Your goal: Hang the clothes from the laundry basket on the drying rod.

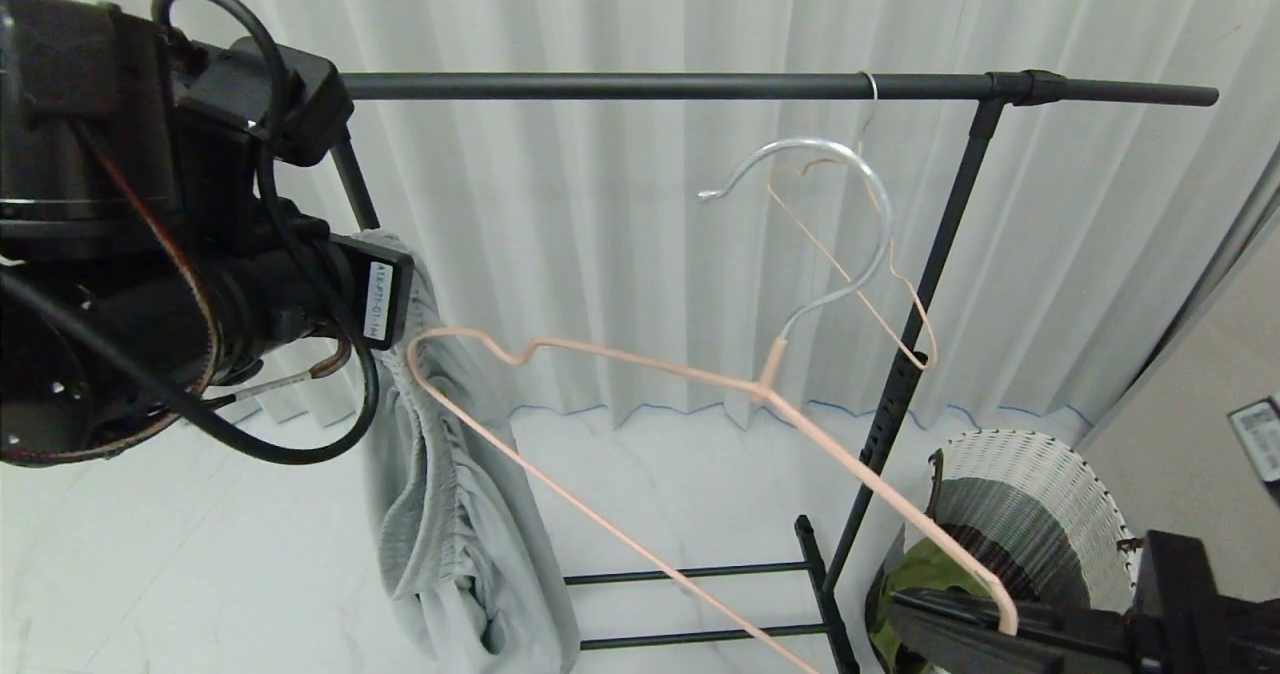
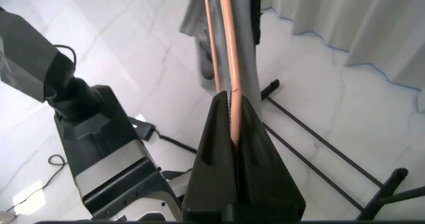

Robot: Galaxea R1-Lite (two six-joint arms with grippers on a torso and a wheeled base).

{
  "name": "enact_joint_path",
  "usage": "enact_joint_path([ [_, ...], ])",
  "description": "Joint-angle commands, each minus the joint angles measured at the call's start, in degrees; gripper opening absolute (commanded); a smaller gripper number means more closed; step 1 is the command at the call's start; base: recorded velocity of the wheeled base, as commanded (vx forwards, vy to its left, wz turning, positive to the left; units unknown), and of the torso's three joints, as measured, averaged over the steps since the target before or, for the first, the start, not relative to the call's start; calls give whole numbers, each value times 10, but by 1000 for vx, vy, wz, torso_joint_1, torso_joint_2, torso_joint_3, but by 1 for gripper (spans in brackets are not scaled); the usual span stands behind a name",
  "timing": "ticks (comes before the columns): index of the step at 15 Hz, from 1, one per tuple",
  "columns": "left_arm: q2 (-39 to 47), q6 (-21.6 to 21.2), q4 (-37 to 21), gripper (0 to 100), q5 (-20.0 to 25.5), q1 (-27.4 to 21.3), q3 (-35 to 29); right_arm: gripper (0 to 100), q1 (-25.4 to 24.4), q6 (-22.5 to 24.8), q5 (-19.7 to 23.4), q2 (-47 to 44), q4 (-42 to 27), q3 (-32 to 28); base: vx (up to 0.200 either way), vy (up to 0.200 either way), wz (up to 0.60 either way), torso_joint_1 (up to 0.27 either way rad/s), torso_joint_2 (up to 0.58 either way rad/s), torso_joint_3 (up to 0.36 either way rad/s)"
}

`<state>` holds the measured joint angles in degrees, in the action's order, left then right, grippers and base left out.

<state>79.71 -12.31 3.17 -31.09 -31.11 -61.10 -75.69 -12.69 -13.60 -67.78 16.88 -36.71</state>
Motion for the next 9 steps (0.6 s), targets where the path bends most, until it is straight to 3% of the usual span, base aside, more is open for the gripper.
enact_joint_path([
  [1,26,0,0,0,-1,2,-9,0,-1,-1,0,-41,7,-1,0,0,0,0,0,0],
  [9,40,-1,0,0,-21,28,-8,0,-2,-1,17,-46,7,-1,0,0,0,0,0,0],
])
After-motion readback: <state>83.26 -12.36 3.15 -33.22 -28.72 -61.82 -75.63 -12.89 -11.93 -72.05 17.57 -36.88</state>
